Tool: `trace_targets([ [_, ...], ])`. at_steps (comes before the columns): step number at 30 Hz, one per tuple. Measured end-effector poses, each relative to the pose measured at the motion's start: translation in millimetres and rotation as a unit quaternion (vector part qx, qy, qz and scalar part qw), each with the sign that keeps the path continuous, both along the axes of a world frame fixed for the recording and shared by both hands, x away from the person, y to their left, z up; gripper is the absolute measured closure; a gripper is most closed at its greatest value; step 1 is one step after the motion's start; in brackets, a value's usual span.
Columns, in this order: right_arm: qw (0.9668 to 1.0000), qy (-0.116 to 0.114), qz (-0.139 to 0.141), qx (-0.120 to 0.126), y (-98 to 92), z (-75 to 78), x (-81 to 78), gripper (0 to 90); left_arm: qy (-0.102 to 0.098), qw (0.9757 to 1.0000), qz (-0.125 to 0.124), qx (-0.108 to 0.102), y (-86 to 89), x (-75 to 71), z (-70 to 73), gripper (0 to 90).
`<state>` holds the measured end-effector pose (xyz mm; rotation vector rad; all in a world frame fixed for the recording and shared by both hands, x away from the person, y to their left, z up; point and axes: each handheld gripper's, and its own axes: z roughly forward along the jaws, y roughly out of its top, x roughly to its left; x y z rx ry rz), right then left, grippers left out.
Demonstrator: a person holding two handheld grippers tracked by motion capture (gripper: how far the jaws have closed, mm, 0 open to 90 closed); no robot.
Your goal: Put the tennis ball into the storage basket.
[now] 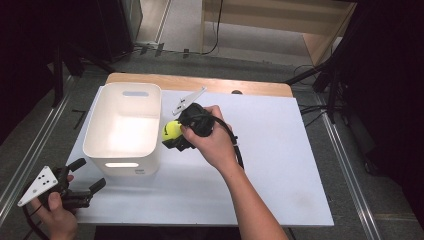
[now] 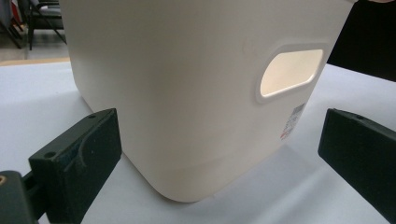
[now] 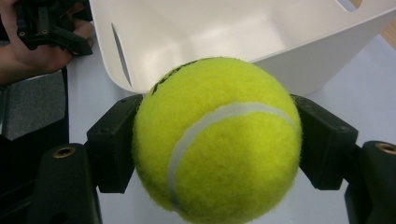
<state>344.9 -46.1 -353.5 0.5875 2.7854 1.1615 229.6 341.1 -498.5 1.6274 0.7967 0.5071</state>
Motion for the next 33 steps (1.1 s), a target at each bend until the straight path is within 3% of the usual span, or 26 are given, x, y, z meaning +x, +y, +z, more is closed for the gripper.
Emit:
trace_targets([
  [17,0.9999,-0.009,0.007,-0.006,10.9,12.7,0.3,23.0,0.0,1.0,0.0,0.002,-0.4,-0.1,0.0,0.0],
  [33,0.9997,-0.011,0.022,-0.005,33.6,16.2,3.8,23.0,0.0,1.0,0.0,0.0,-0.3,0.4,-0.1,0.0],
])
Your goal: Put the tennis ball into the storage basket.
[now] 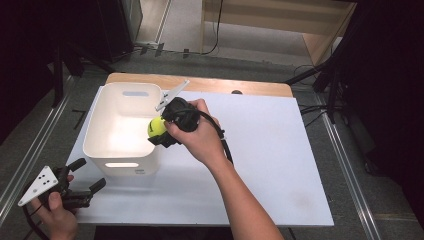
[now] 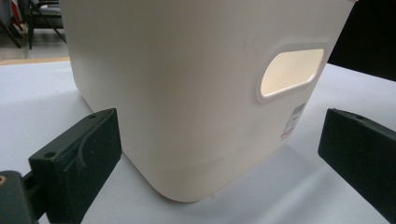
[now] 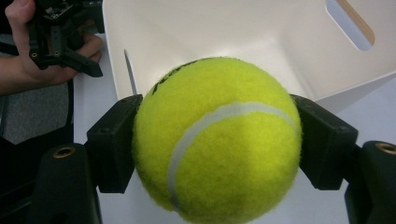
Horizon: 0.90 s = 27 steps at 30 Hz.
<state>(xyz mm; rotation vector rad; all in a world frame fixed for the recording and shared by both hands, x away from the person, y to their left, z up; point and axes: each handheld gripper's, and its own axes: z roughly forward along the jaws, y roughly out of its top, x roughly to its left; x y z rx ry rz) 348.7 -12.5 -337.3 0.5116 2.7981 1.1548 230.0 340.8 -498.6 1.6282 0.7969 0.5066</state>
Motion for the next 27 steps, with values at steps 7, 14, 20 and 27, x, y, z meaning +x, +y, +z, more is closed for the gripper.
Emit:
trace_targets([
  [7,0.9999,0.0,0.011,-0.001,13.8,0.8,0.6,23.0,0.0,1.0,-0.001,-0.001,-0.1,-0.2,0.1,0.0],
  [14,0.9998,-0.001,0.018,-0.003,24.9,-0.5,1.3,23.0,0.0,1.0,-0.002,-0.002,-0.1,-0.2,0.1,0.0],
  [20,0.9997,0.0,0.022,-0.007,33.9,-3.8,1.8,23.0,0.0,1.0,-0.003,-0.002,0.2,-0.1,0.2,0.0],
  [27,0.9996,0.0,0.026,-0.013,41.9,-10.1,3.9,22.9,0.0,1.0,-0.002,-0.002,-0.1,-0.1,0.1,0.0],
])
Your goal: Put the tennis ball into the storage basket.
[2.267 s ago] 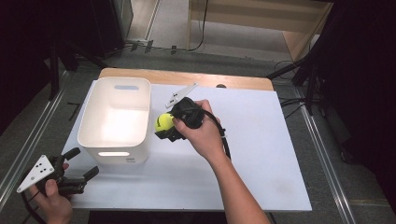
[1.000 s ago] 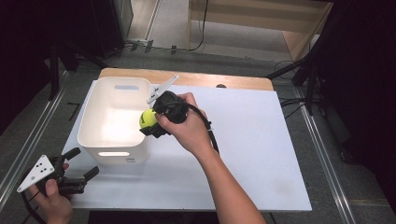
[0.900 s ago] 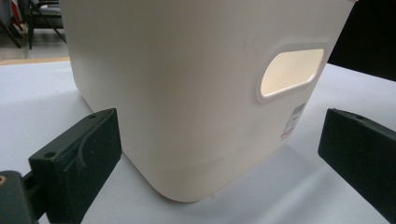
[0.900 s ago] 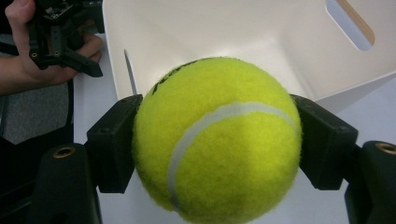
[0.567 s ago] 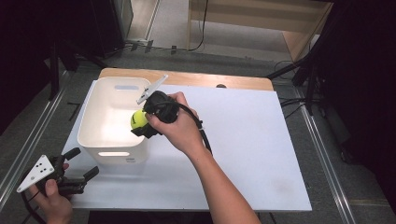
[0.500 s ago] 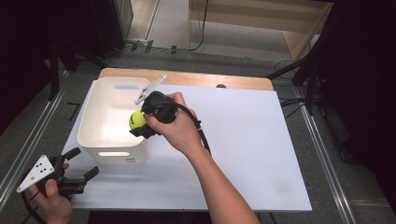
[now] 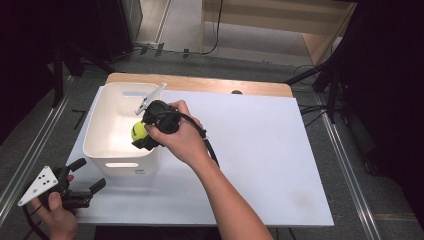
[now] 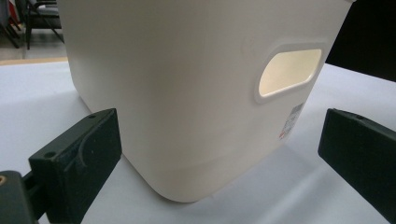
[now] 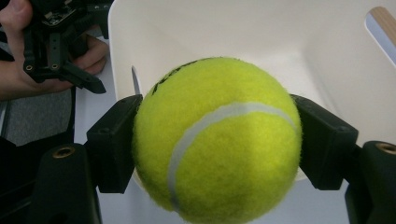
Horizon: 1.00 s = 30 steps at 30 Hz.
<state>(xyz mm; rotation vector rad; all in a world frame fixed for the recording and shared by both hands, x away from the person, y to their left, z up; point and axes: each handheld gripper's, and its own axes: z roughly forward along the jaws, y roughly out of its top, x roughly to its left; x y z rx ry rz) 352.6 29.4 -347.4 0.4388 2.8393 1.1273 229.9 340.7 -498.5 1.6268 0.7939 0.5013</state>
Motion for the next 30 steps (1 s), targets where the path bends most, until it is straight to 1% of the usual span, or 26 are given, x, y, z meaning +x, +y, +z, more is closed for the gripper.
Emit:
trace_targets([
  [1,1.0,-0.001,0.005,-0.005,2.4,-2.1,0.6,22.9,0.0,1.0,0.0,0.0,0.0,0.0,0.0,0.0],
  [2,1.0,0.003,0.001,-0.008,3.8,-3.0,-0.2,22.9,0.0,1.0,0.0,0.0,0.0,0.0,0.0,0.0],
  [3,0.9999,-0.002,0.006,-0.009,4.7,-4.3,0.9,22.8,0.0,1.0,0.0,0.0,0.1,0.1,0.0,0.0],
  [4,0.9999,-0.002,0.006,-0.009,4.7,-4.3,0.9,22.8,0.0,1.0,0.0,0.0,0.2,0.1,0.0,0.0],
  [6,0.9998,0.005,0.001,-0.019,6.3,-7.8,1.3,22.8,0.0,1.0,-0.001,0.0,0.2,0.1,-0.1,0.0],
  [12,0.9998,0.009,0.003,-0.016,7.7,-12.7,2.6,22.7,0.0,1.0,0.0,-0.002,0.3,0.3,-0.2,0.0],
  [13,0.9998,0.003,0.005,-0.021,9.7,-13.9,3.4,22.6,0.0,1.0,0.0,-0.002,0.1,0.3,-0.2,0.0],
  [14,0.9998,0.003,0.005,-0.021,9.7,-13.9,3.4,22.6,0.0,1.0,0.0,-0.002,0.1,0.3,-0.2,0.0],
  [15,0.9996,0.008,0.001,-0.025,11.3,-14.2,2.2,22.6,0.0,1.0,0.0,-0.002,0.1,0.3,-0.2,0.0],
  [16,0.9995,0.007,0.001,-0.03,12.6,-15.2,2.2,22.6,-0.001,1.0,-0.001,-0.002,0.3,0.4,-0.2,0.0],
  [17,0.9993,0.006,0.007,-0.035,14.7,-17.7,1.9,22.5,-0.001,1.0,-0.001,-0.002,0.4,0.4,-0.2,0.0],
  [18,0.9993,0.006,0.007,-0.035,14.7,-17.7,1.9,22.5,0.0,1.0,-0.001,-0.002,0.3,0.3,-0.2,0.0],
  [19,0.999,0.004,0.011,-0.043,16.0,-20.0,1.5,22.3,-0.001,1.0,-0.001,-0.002,0.2,0.3,-0.2,0.0],
  [22,0.999,0.002,0.011,-0.044,17.0,-22.0,0.4,21.9,-0.001,1.0,-0.001,-0.002,0.3,0.3,-0.2,0.0],
  [23,0.9989,-0.004,0.012,-0.045,16.9,-22.5,-0.1,19.7,0.0,1.0,-0.001,-0.002,0.4,0.3,-0.2,0.0],
  [24,0.9989,-0.004,0.012,-0.045,16.9,-22.5,-0.1,19.7,-0.001,1.0,-0.001,-0.002,0.4,0.3,-0.2,0.0],
  [26,0.9993,0.0,0.014,-0.036,15.4,-21.4,-0.4,15.9,-0.001,1.0,-0.001,-0.002,0.3,0.4,-0.2,0.0],
  [27,0.9994,-0.002,0.015,-0.032,14.5,-20.5,-0.5,15.8,-0.001,1.0,-0.001,-0.002,0.2,0.4,-0.3,0.0],
  [30,0.9994,-0.003,0.012,-0.032,10.7,-17.1,-2.6,12.8,0.0,1.0,-0.001,-0.003,0.1,0.4,-0.3,0.0],
])
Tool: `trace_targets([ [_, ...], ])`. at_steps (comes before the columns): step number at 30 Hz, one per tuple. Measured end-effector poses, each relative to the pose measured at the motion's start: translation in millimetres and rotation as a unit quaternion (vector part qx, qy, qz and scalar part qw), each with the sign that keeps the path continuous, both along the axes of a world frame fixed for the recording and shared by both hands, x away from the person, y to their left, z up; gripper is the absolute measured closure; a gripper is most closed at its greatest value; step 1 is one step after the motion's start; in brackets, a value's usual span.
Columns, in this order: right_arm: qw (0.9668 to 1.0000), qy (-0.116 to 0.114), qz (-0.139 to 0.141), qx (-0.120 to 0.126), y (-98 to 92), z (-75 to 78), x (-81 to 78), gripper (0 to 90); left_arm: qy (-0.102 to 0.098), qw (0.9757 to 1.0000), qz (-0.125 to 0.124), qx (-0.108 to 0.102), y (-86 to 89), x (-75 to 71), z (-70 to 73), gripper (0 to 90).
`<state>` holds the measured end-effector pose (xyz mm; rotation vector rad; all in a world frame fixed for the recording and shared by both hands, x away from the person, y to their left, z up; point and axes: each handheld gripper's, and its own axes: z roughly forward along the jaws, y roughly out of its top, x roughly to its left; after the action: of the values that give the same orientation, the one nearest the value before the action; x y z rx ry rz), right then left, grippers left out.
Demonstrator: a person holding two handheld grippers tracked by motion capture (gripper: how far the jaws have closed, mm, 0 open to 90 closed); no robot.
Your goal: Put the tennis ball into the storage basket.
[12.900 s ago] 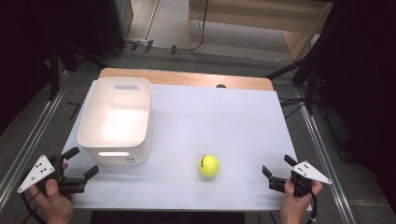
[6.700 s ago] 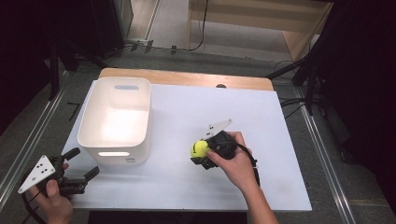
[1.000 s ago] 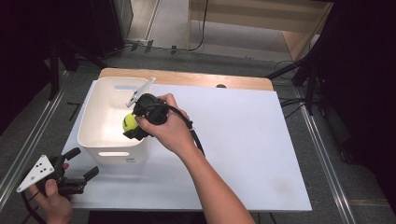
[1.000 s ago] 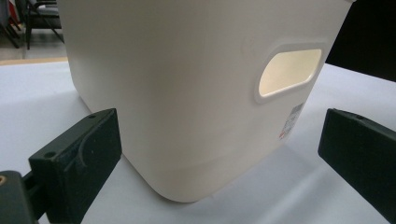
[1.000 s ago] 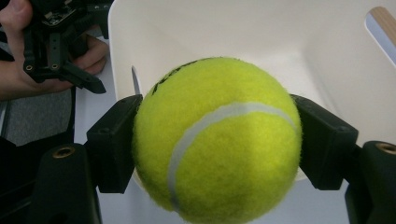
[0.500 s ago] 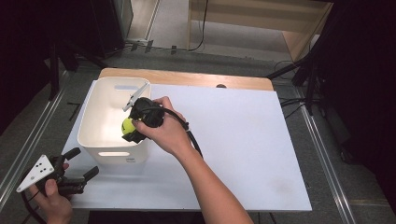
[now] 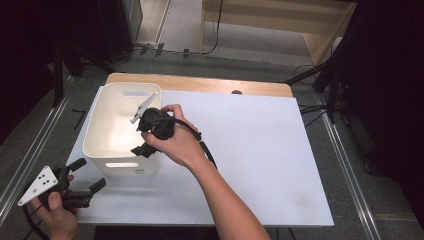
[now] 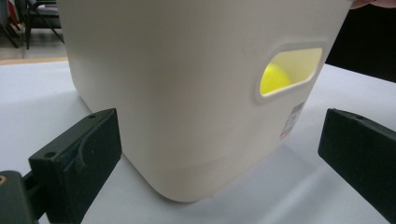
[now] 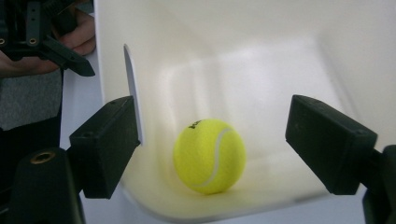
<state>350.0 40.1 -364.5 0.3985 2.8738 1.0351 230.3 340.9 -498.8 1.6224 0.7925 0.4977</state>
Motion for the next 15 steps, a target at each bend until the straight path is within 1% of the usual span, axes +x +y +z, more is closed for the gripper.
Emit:
trace_targets([
  [1,1.0,-0.006,0.002,0.006,-1.2,0.0,-0.4,11.0,0.0,1.0,-0.001,0.001,0.1,-0.1,0.2,0.0],
  [2,0.9999,-0.013,-0.004,0.005,-5.1,2.2,-2.6,10.0,0.0,1.0,0.0,0.001,0.1,-0.1,0.1,0.0],
  [3,0.9999,-0.013,-0.004,0.005,-5.1,2.2,-2.6,10.0,0.0,1.0,0.0,0.001,0.0,0.0,0.1,0.0],
  [4,0.9998,-0.018,-0.002,0.011,-7.1,2.6,-2.9,9.0,0.0,1.0,0.0,0.002,0.0,-0.1,0.2,0.0],
  [6,0.9994,-0.029,-0.015,0.012,-12.1,4.7,-6.0,8.4,0.0,1.0,0.001,0.001,-0.4,-0.1,0.1,0.0],
  [8,0.9991,-0.03,-0.022,0.018,-17.7,5.4,-8.0,6.9,0.0,1.0,0.0,0.003,-0.1,-0.1,0.2,0.0],
  [9,0.9989,-0.031,-0.032,0.017,-23.5,6.1,-9.8,0.5,0.0,1.0,0.0,0.004,-0.2,-0.1,0.2,0.0],
  [10,0.9989,-0.031,-0.032,0.017,-23.5,6.1,-9.8,0.5,0.0,1.0,0.0,0.004,-0.2,-0.1,0.2,0.0],
  [11,0.9987,-0.032,-0.037,0.017,-29.7,6.6,-11.4,0.3,0.0,1.0,0.0,0.005,-0.2,-0.2,0.2,0.0],
  [12,0.9987,-0.032,-0.037,0.017,-29.7,6.6,-11.4,0.3,0.0,1.0,0.0,0.005,-0.2,-0.2,0.2,0.0],
  [15,0.9979,-0.034,-0.047,0.027,-39.1,6.9,-14.0,0.2,0.001,1.0,0.001,0.005,-0.3,-0.2,0.2,0.0],
])
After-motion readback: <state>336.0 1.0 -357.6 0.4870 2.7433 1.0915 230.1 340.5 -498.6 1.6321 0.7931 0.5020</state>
